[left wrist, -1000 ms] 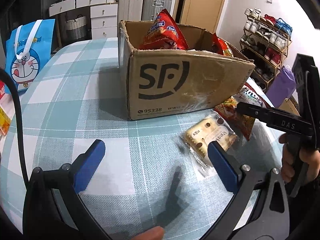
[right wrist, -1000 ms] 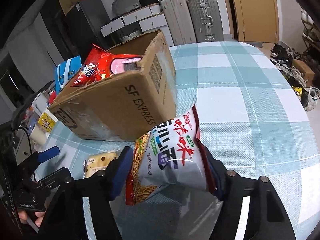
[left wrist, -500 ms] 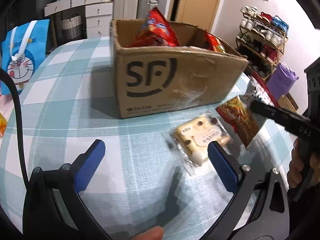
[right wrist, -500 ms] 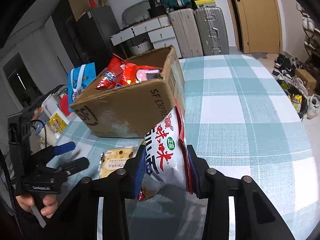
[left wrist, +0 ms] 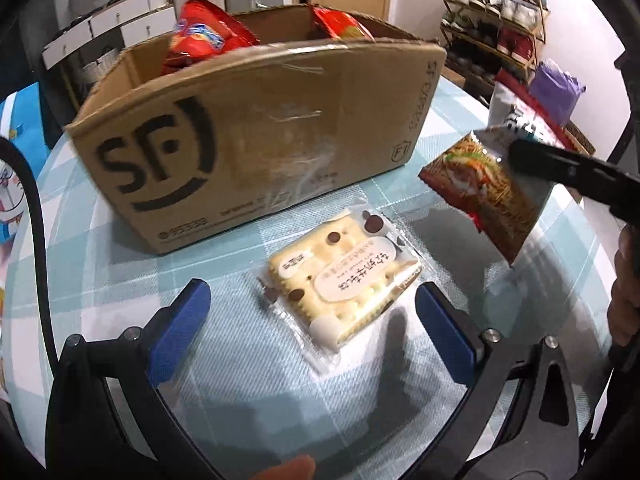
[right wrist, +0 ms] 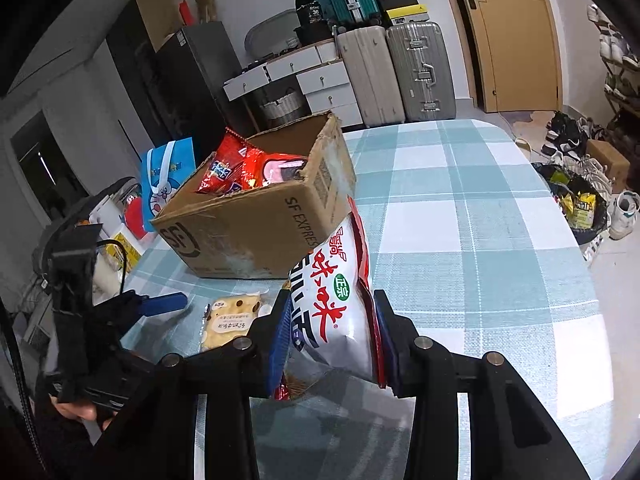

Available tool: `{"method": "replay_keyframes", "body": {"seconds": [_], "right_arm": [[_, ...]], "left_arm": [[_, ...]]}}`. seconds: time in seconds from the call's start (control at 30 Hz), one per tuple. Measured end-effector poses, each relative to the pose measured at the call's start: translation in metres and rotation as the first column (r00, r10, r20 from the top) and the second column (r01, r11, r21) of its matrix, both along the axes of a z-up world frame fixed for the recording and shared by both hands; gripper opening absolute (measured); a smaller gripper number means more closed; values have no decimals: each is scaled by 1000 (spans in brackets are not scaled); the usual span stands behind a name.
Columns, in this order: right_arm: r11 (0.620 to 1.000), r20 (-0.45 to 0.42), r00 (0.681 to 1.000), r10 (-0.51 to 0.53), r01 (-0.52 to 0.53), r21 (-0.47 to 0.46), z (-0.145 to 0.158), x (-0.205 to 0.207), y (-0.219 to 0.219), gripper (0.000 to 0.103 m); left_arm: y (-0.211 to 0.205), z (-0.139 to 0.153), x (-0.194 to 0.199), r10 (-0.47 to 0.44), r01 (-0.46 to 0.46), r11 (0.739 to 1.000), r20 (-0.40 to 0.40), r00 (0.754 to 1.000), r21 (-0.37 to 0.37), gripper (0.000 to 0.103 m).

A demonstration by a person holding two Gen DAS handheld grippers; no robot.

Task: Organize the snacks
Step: 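Grasp the cream biscuit pack with the left gripper while the right holds the white bag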

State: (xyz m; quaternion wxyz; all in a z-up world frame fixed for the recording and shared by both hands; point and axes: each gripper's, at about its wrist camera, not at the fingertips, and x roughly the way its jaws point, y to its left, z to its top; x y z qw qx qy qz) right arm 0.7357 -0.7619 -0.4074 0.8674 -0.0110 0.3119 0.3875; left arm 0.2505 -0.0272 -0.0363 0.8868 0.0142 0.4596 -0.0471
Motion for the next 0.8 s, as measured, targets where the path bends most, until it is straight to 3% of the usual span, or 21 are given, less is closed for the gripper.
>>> {"method": "replay_keyframes", "body": {"seconds": [0.23, 0.4, 0.67, 0.8], "right_arm": [[1000, -2, 1000, 6, -6, -9, 2, 0, -3, 39], [1000, 0, 1000, 9, -9, -7, 4, 0, -5, 39], [1000, 1, 1000, 4, -4, 1, 5, 0, -8, 39], [1000, 5, 1000, 6, -6, 3, 7, 0, -9, 39]], "left_arm": [[-12, -4, 23, -42, 42, 999, -35, 998, -13, 99], [-25, -3, 26, -90, 90, 996, -13, 996, -7, 84], [-35, 4, 22, -130, 130, 991, 25, 991, 7, 68], [-31, 9, 11, -133, 134, 991, 35, 990, -16, 67]]}}
